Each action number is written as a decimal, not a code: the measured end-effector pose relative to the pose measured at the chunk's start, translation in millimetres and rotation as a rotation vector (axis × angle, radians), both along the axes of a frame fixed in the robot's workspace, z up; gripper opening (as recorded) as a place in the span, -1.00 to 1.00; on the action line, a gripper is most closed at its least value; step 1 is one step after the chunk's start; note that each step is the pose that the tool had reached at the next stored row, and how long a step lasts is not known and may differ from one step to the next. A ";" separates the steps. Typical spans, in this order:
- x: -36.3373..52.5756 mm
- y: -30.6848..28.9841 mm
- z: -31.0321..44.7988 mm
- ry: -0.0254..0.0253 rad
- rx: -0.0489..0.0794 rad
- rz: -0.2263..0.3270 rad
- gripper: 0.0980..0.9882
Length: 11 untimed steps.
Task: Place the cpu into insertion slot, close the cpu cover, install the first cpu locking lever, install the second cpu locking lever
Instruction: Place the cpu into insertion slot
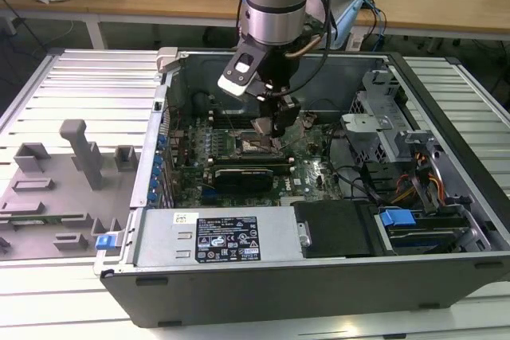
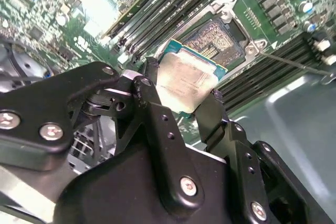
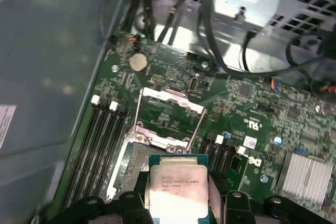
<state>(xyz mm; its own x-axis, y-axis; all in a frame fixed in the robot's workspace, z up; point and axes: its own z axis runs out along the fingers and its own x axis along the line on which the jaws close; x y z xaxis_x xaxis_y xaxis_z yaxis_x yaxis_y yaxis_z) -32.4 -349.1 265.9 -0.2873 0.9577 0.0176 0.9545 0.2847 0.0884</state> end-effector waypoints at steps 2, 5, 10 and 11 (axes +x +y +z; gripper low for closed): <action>0.0 0.0 -1.0 0.0000 0.000 -0.048 -0.02; 0.0 0.0 -2.5 -0.0001 0.000 -0.113 -0.02; -0.1 0.0 -7.4 0.0000 0.000 -0.219 -0.02; -0.3 0.0 -8.3 -0.0001 0.000 -0.227 -0.02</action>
<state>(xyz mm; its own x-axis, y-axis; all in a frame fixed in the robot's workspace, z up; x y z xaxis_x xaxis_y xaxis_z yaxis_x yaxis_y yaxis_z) -32.7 -349.1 257.7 -0.0644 0.9978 0.0177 0.9941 0.0626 0.0884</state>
